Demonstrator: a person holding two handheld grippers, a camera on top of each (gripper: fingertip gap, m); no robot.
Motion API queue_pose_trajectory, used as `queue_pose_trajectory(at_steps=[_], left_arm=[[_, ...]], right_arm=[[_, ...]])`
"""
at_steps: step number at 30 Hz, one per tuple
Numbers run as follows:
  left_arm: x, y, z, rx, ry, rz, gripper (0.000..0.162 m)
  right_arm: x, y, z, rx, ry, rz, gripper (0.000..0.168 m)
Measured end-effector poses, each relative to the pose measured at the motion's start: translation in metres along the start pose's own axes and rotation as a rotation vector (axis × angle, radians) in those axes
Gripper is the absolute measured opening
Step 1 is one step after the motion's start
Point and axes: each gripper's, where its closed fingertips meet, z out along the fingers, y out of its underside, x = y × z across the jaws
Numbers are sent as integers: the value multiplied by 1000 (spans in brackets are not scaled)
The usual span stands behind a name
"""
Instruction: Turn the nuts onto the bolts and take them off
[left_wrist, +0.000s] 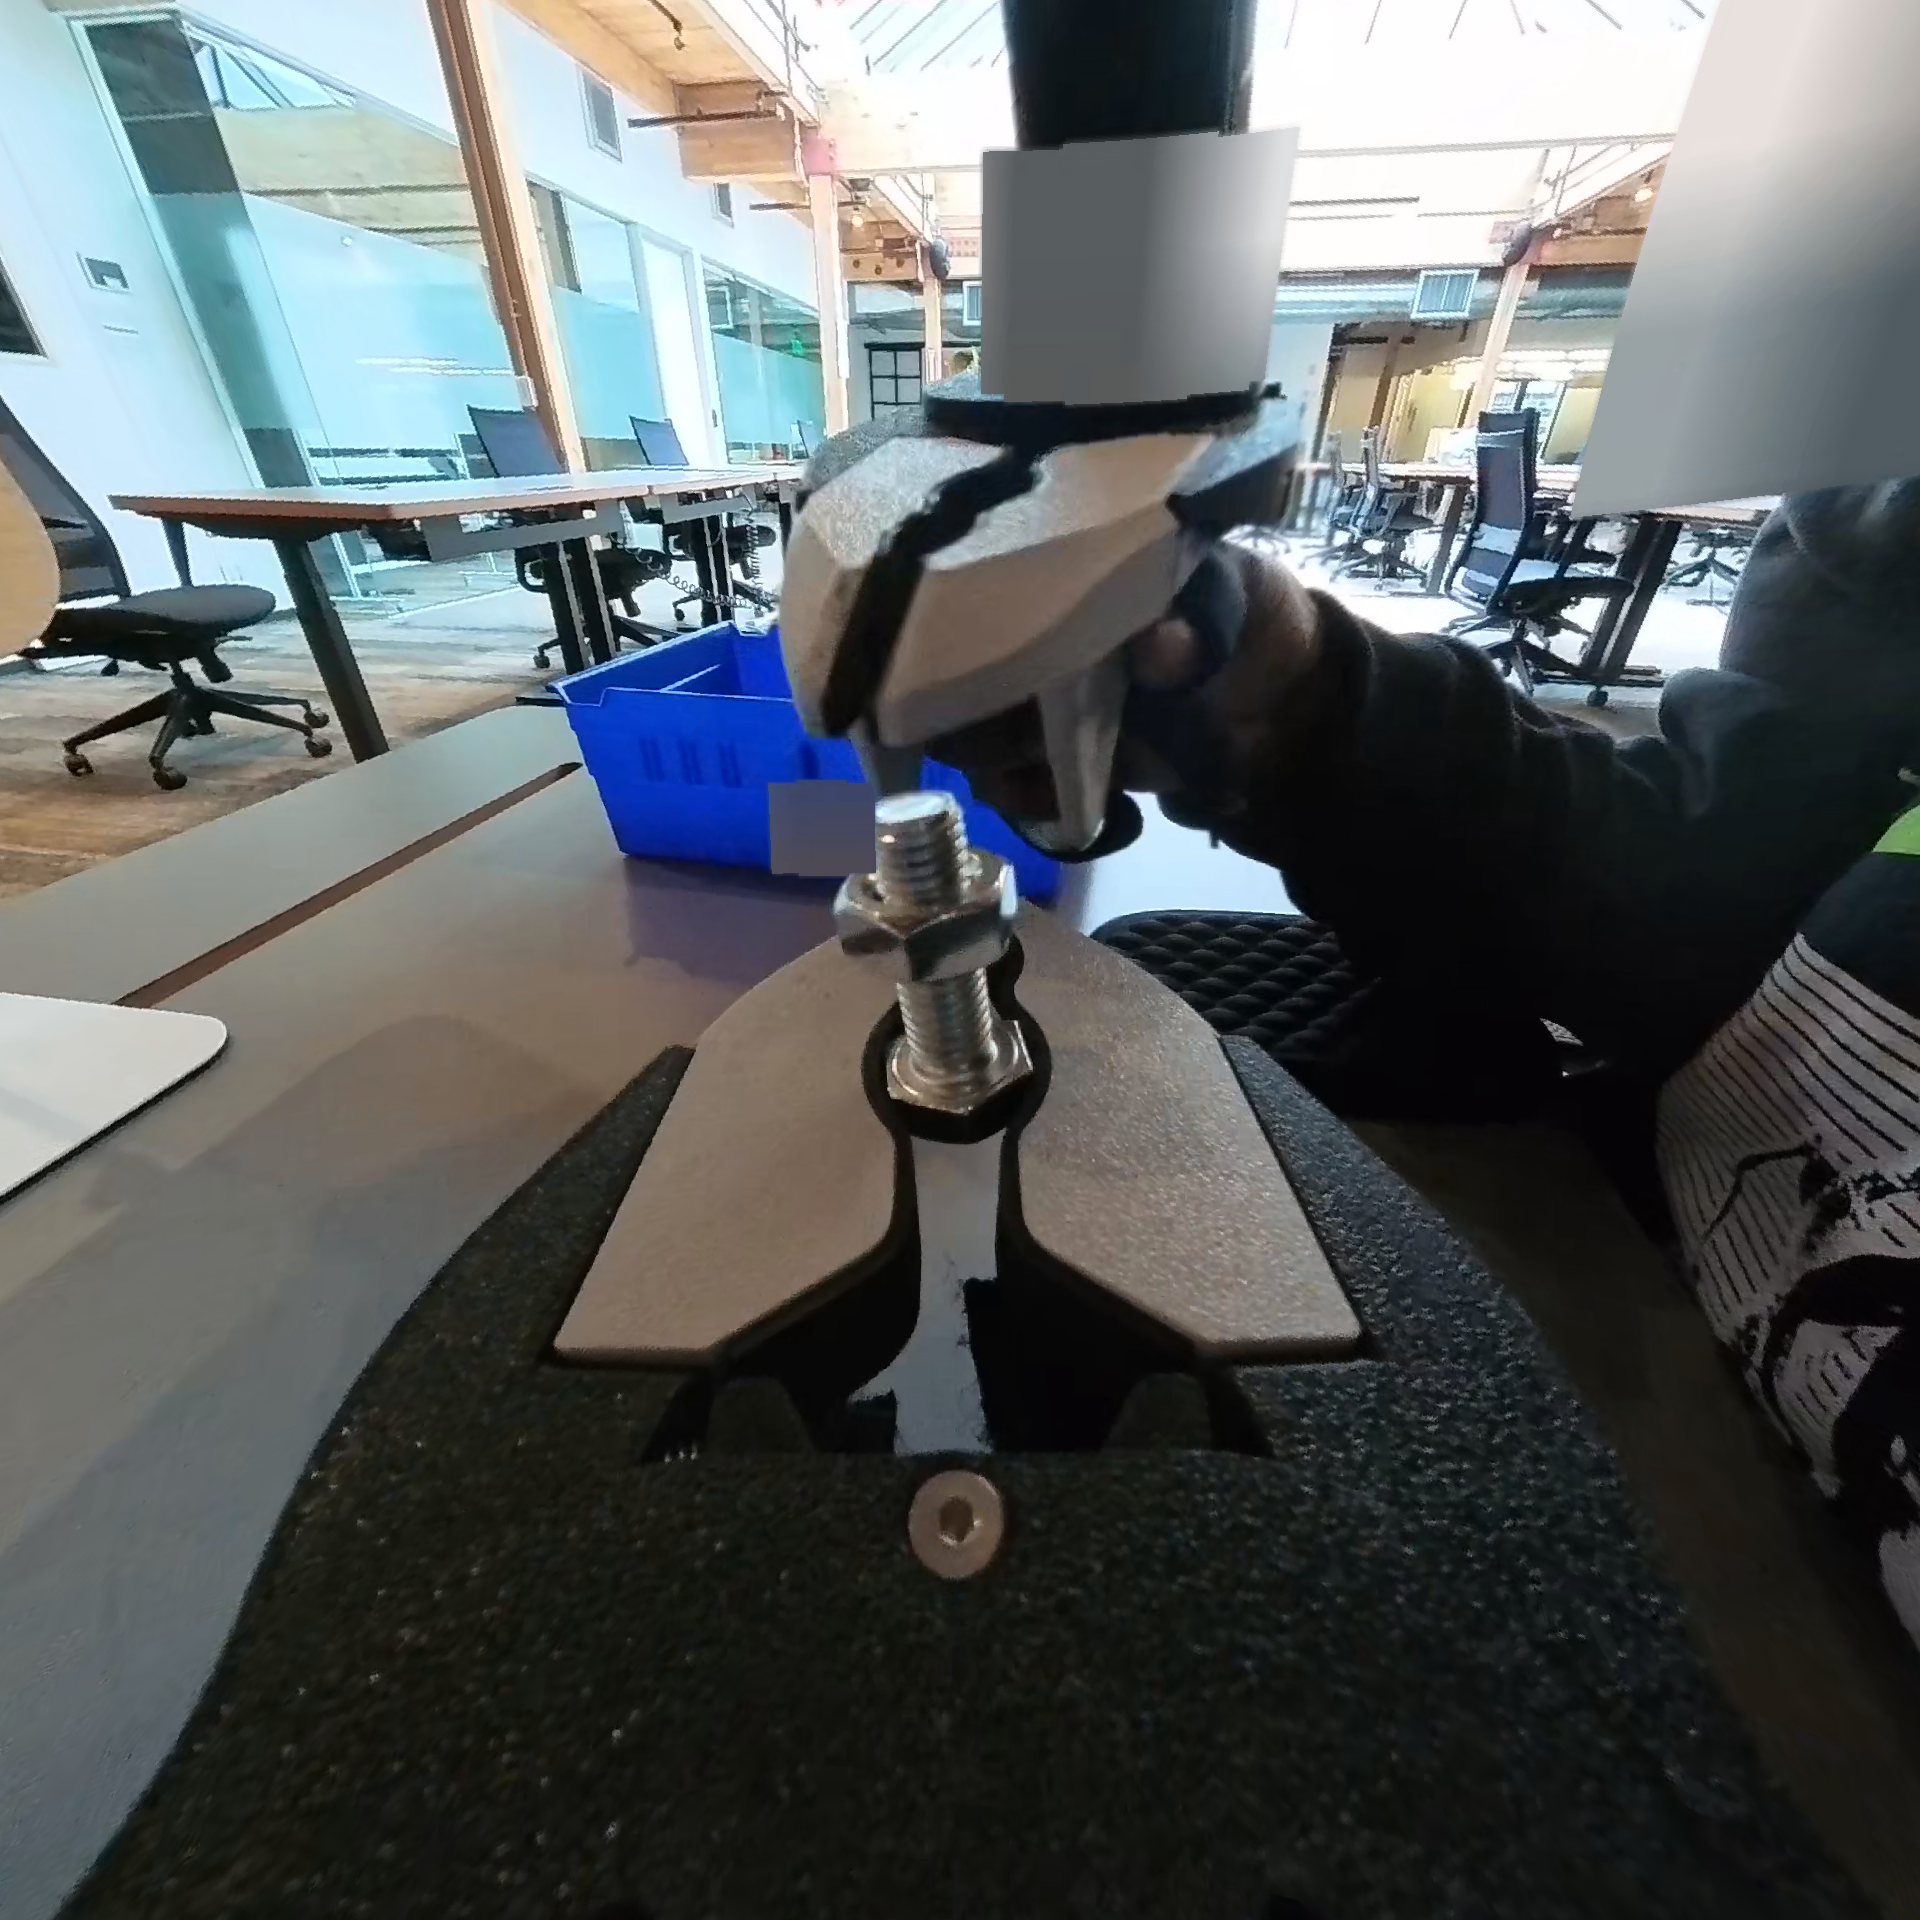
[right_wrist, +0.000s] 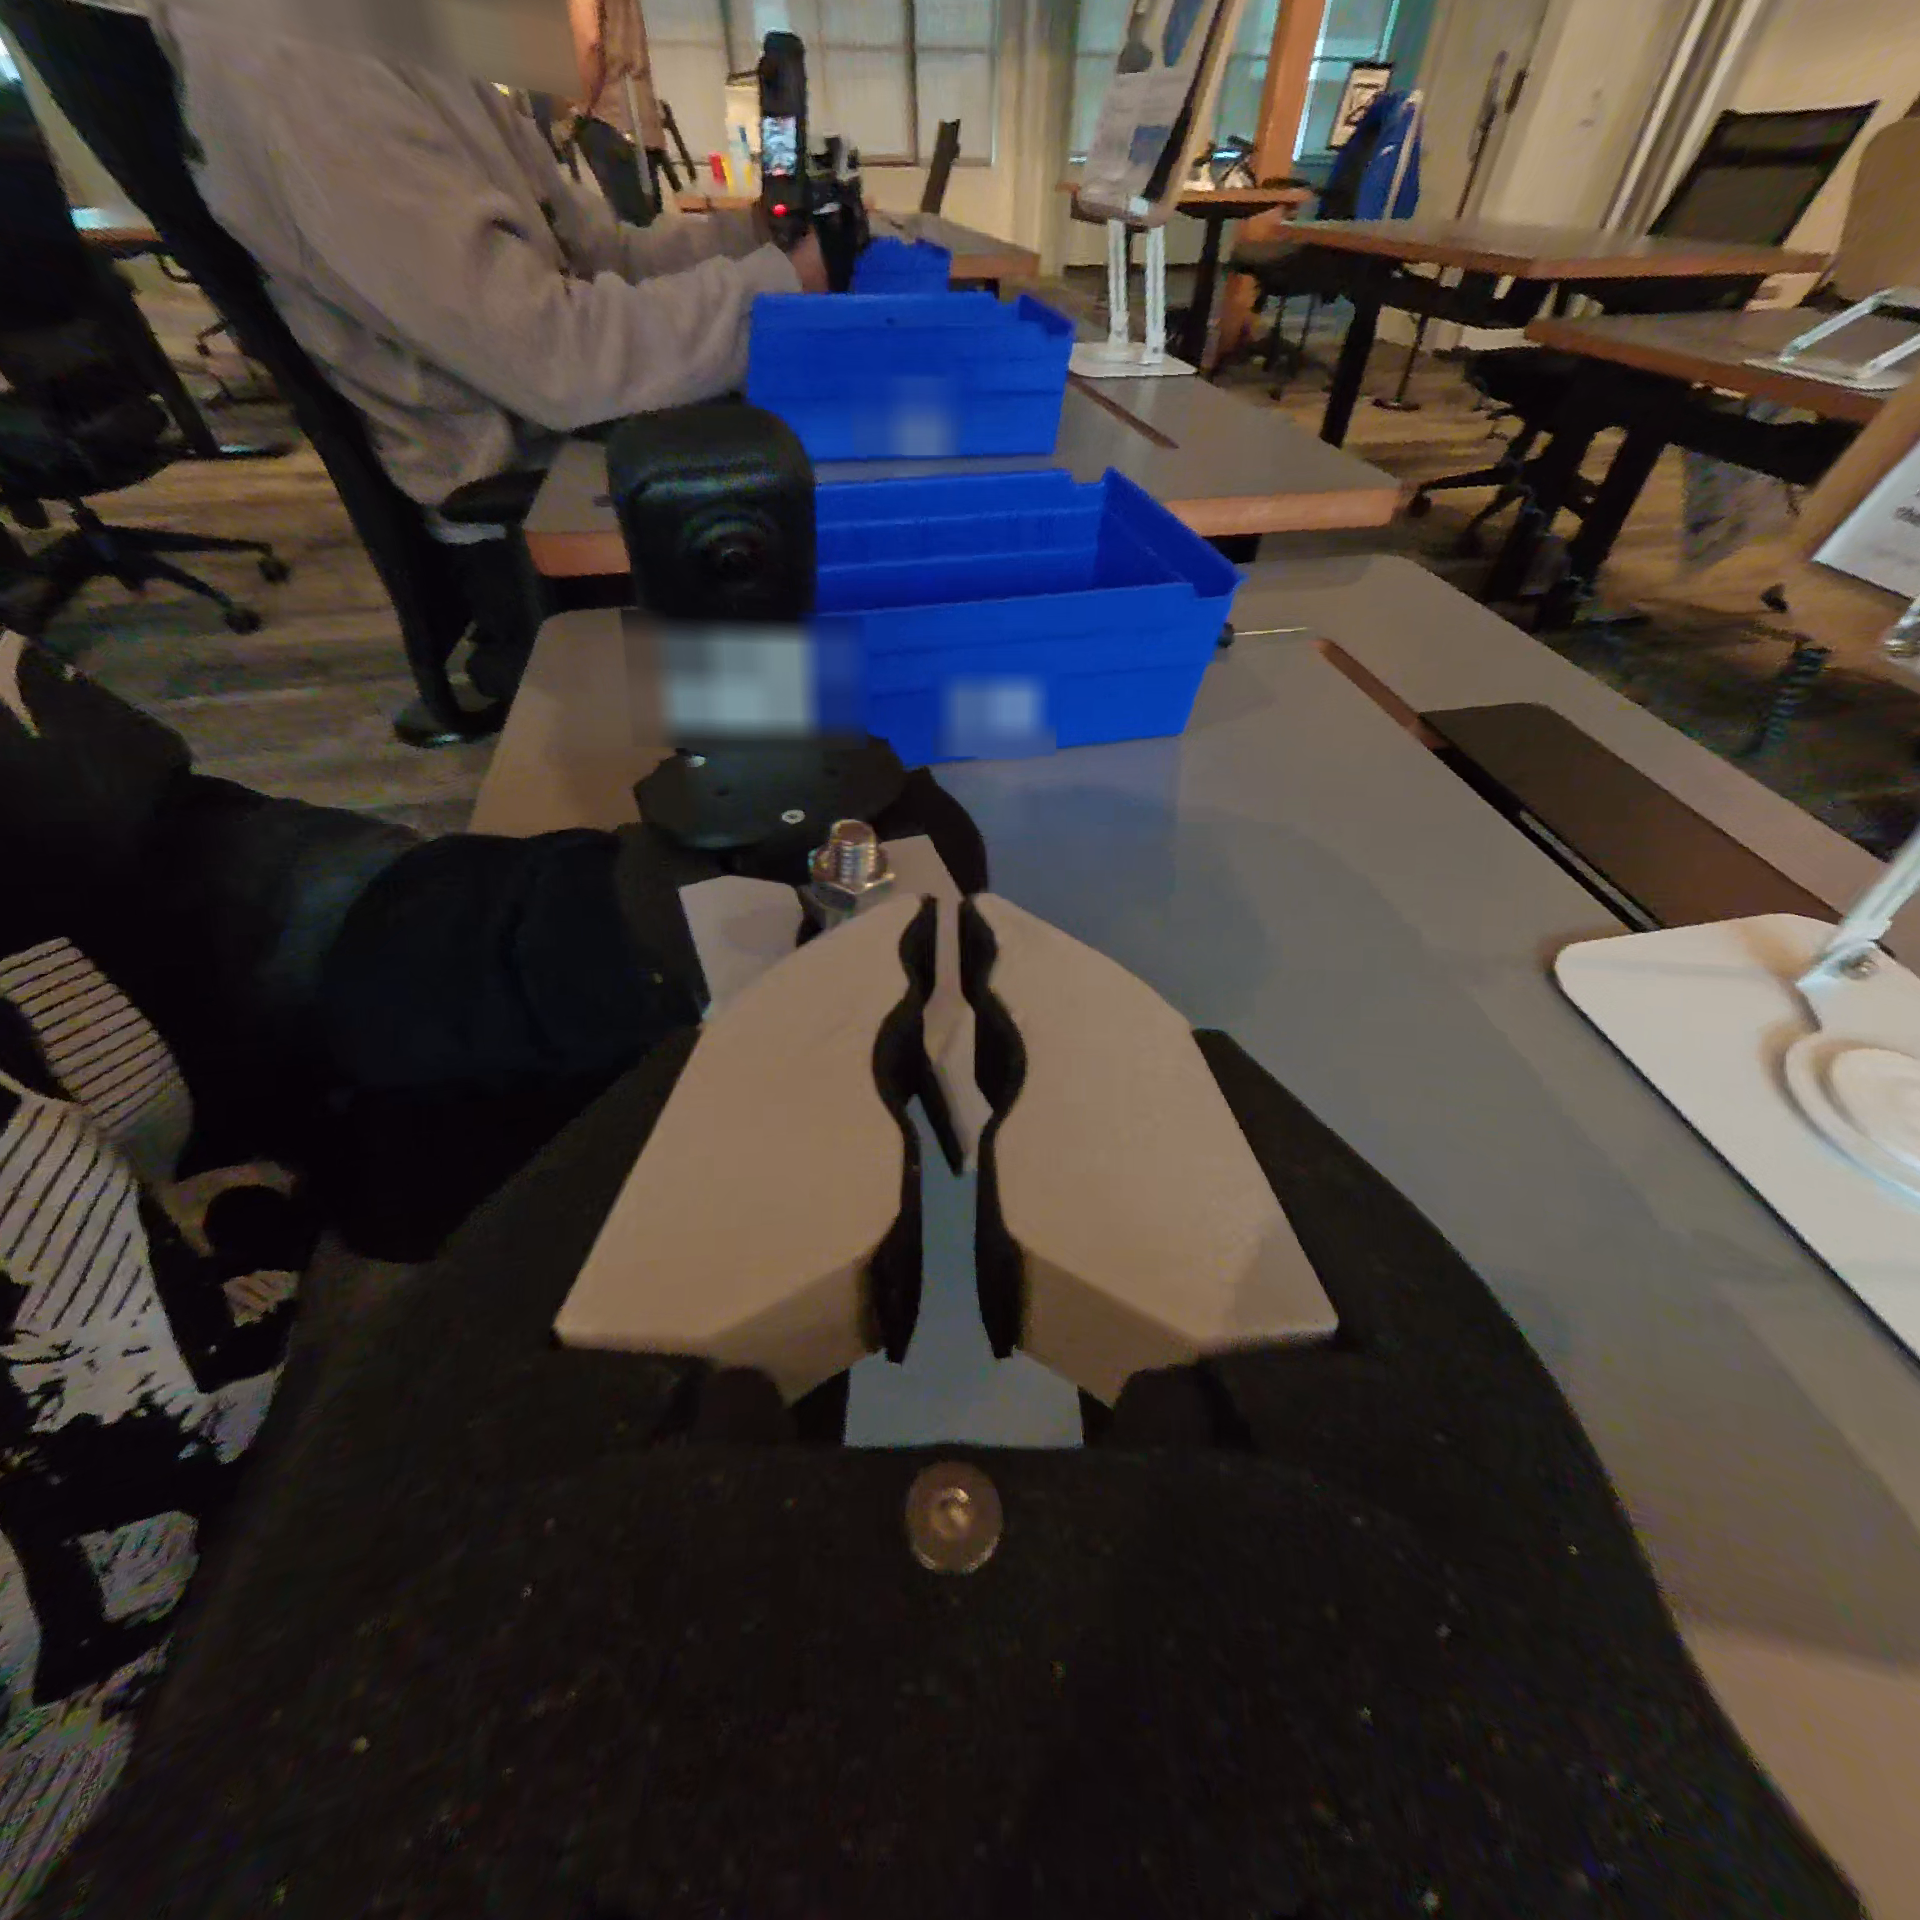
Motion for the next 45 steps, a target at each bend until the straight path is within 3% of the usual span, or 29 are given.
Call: queue_pose_trajectory(at_steps=[6, 15, 16, 18, 19, 22, 29, 43, 45], left_arm=[[0, -1, 0, 1, -3, 2, 10], [3, 0, 1, -6, 8, 7, 13], [2, -1, 1, -1, 9, 3, 10], [2, -2, -1, 9, 9, 5, 10], [2, -2, -1, 8, 7, 6, 12], [2, -1, 0, 4, 9, 6, 10], [2, 0, 0, -3, 9, 9, 10], [4, -1, 0, 2, 21, 12, 10], [3, -3, -1, 11, 18, 10, 10]], right_arm=[[-18, 5, 19, -39, -69, -19, 25], [-15, 9, 22, -66, -58, -5, 33], [-12, 9, 18, -65, -50, -1, 32], [1, 8, 8, -50, 22, -8, 4], [5, 6, 3, -33, 35, -10, 0], [1, 3, 0, -12, 4, 14, 1], [-17, 7, 20, -54, -65, -8, 29], [-19, 6, 24, -57, -86, 9, 29], [-13, 6, 16, -53, -58, 7, 19]])
